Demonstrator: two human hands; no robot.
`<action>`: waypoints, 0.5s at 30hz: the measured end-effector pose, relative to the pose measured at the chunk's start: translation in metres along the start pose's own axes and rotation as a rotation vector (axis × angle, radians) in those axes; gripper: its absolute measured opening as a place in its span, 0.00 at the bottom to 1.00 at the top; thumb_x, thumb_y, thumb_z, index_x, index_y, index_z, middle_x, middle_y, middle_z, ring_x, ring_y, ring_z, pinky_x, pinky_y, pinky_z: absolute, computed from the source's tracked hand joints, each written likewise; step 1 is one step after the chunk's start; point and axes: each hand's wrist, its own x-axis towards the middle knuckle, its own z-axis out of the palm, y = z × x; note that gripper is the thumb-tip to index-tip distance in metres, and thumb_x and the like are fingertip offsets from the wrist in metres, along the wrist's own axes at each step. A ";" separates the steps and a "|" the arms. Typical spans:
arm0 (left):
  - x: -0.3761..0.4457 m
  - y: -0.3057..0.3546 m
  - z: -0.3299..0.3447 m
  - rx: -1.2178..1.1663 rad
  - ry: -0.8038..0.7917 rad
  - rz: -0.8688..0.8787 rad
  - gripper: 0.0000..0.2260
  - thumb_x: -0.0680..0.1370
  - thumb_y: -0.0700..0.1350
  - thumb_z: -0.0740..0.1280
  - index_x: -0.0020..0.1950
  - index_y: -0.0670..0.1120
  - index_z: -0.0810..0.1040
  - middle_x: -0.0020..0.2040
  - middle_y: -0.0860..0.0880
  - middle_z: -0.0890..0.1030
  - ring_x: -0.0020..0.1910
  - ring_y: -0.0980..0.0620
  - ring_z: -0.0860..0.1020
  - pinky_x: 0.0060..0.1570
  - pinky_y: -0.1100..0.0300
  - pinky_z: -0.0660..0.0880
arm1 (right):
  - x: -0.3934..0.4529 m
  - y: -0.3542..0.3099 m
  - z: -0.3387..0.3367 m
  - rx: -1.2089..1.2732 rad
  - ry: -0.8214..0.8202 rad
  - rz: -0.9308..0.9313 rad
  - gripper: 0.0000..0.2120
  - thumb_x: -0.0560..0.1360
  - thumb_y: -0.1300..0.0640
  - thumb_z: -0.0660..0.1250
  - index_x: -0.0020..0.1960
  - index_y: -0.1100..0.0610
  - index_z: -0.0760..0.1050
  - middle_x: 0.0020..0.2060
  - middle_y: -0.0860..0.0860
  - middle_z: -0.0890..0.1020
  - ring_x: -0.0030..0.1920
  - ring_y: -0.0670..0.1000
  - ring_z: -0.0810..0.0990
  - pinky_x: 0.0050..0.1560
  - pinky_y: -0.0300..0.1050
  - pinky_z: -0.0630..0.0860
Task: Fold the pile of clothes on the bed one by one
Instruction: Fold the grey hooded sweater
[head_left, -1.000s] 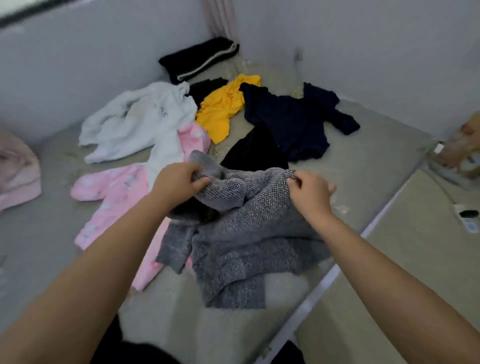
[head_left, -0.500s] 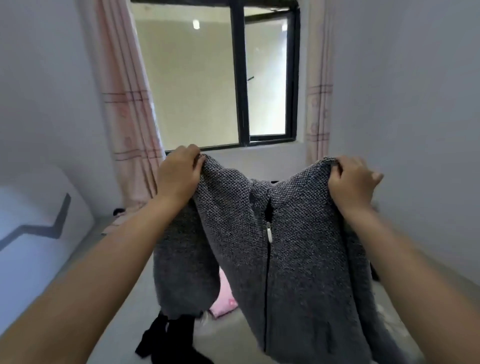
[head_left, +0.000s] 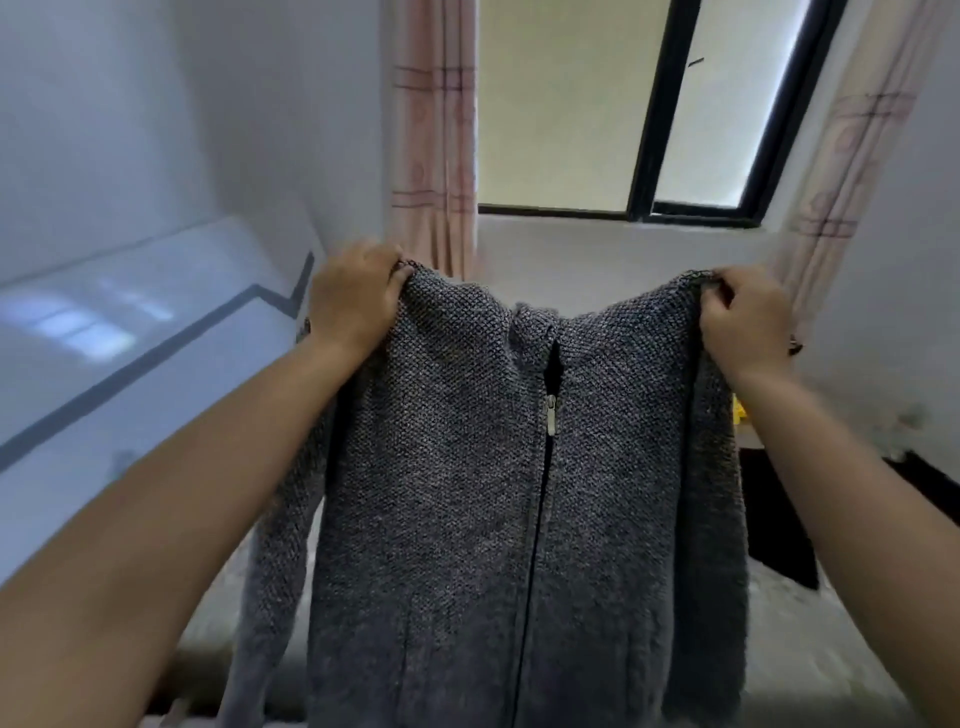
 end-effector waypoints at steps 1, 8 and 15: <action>-0.009 -0.016 -0.001 0.022 -0.025 -0.023 0.11 0.78 0.44 0.61 0.52 0.36 0.75 0.49 0.36 0.77 0.50 0.37 0.73 0.46 0.47 0.68 | -0.004 -0.006 0.016 0.004 -0.045 -0.009 0.12 0.76 0.64 0.59 0.55 0.68 0.76 0.52 0.67 0.78 0.54 0.64 0.74 0.51 0.51 0.65; -0.041 -0.113 0.018 0.155 -0.121 -0.139 0.10 0.79 0.43 0.61 0.50 0.37 0.75 0.47 0.38 0.77 0.48 0.39 0.74 0.39 0.50 0.68 | -0.020 -0.038 0.138 0.090 -0.275 -0.006 0.12 0.75 0.65 0.60 0.56 0.67 0.76 0.54 0.66 0.78 0.56 0.63 0.74 0.53 0.47 0.64; -0.010 -0.220 0.075 0.320 -0.248 -0.131 0.10 0.79 0.43 0.60 0.47 0.36 0.74 0.41 0.37 0.75 0.40 0.39 0.74 0.32 0.53 0.65 | 0.012 -0.061 0.293 0.193 -0.341 -0.032 0.10 0.74 0.66 0.61 0.52 0.68 0.78 0.49 0.66 0.79 0.52 0.64 0.75 0.49 0.46 0.62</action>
